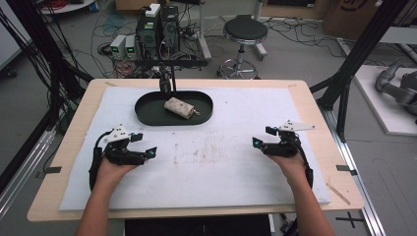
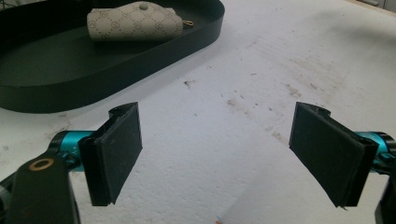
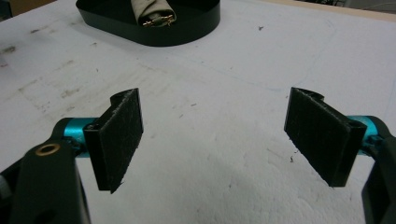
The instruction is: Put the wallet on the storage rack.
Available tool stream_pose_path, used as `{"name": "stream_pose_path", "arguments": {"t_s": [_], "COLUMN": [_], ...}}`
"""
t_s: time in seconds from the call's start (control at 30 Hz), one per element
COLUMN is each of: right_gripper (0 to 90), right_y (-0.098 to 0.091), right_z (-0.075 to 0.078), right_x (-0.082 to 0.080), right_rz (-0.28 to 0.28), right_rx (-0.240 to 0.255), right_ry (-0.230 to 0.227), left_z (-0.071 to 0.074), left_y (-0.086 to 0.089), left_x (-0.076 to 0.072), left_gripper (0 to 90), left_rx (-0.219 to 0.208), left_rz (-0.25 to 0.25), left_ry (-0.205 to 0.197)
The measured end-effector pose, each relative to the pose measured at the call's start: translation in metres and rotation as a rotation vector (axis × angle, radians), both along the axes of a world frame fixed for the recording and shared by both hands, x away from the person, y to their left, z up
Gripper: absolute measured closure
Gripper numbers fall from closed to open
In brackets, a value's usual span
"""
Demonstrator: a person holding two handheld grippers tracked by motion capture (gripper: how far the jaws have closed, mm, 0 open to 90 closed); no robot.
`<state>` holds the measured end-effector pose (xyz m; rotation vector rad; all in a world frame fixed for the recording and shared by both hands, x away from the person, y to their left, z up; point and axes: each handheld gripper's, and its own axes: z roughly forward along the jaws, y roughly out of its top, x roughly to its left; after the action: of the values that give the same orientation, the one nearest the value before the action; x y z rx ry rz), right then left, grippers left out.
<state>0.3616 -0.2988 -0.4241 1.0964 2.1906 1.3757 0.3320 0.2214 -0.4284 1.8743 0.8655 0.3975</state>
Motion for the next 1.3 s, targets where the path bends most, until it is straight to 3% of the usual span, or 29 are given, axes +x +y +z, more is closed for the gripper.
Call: {"name": "stream_pose_path", "arguments": {"t_s": [0.1,0.2,0.53,1.3], "right_gripper": [19.4,19.4,19.5,19.5], "right_y": [-0.003,-0.006,-0.021,-0.017], "right_z": [0.0,-0.001,-0.01,-0.013], "right_x": [-0.003,-0.009,-0.012,-0.009], "right_rz": [-0.011,-0.021,-0.07,-0.067], "right_rx": [-0.023,-0.022,-0.028,-0.067], "right_ry": [-0.002,-0.046,-0.026,-0.02], "left_z": [-0.001,-0.002,-0.001,-0.006], "left_y": [-0.004,-0.007,-0.01,-0.006], "left_x": [0.001,0.002,0.0,-0.002], "left_gripper": [17.0,17.0,17.1,17.0], "left_rx": [-0.001,0.001,0.001,0.016], "left_rz": [-0.001,-0.006,-0.023,-0.013], "left_ry": [-0.005,-0.007,-0.008,0.009]}}
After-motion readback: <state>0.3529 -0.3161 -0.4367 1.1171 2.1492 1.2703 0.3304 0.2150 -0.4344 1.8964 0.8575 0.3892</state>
